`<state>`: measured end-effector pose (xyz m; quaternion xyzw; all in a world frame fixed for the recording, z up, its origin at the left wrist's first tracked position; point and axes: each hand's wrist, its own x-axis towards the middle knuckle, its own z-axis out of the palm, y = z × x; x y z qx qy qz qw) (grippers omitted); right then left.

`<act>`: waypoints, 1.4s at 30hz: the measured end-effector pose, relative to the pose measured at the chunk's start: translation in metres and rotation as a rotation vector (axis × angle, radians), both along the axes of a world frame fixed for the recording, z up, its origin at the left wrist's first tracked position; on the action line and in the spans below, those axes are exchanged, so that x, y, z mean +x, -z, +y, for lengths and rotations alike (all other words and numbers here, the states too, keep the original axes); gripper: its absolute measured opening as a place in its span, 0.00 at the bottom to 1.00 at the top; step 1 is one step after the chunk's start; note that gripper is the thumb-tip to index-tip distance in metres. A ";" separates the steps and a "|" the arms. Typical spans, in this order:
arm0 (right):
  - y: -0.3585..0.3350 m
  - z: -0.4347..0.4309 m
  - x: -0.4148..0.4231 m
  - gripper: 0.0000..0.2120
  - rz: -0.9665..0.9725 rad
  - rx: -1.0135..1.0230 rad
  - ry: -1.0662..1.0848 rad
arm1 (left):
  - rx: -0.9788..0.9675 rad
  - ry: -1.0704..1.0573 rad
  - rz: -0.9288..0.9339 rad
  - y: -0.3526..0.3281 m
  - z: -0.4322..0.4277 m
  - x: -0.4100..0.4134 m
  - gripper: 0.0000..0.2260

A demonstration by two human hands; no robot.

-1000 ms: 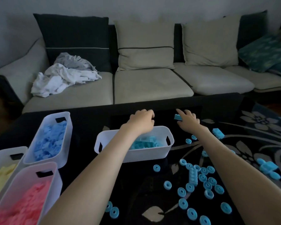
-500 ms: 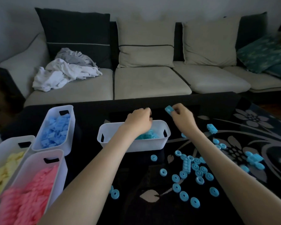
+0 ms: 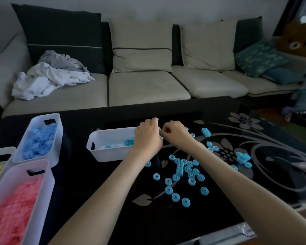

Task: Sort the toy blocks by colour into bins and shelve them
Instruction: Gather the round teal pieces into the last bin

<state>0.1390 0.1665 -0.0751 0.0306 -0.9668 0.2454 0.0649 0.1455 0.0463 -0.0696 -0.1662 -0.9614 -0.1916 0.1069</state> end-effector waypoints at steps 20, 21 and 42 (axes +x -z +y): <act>0.054 0.139 -0.016 0.34 -0.278 0.042 0.473 | -0.072 0.372 0.009 0.039 0.046 0.011 0.17; 0.058 0.145 -0.015 0.33 -0.317 0.038 0.458 | -0.144 0.384 0.016 0.045 0.051 0.012 0.19; 0.067 0.116 0.023 0.20 -0.103 0.284 0.076 | 0.048 0.277 -0.178 0.075 0.055 0.014 0.10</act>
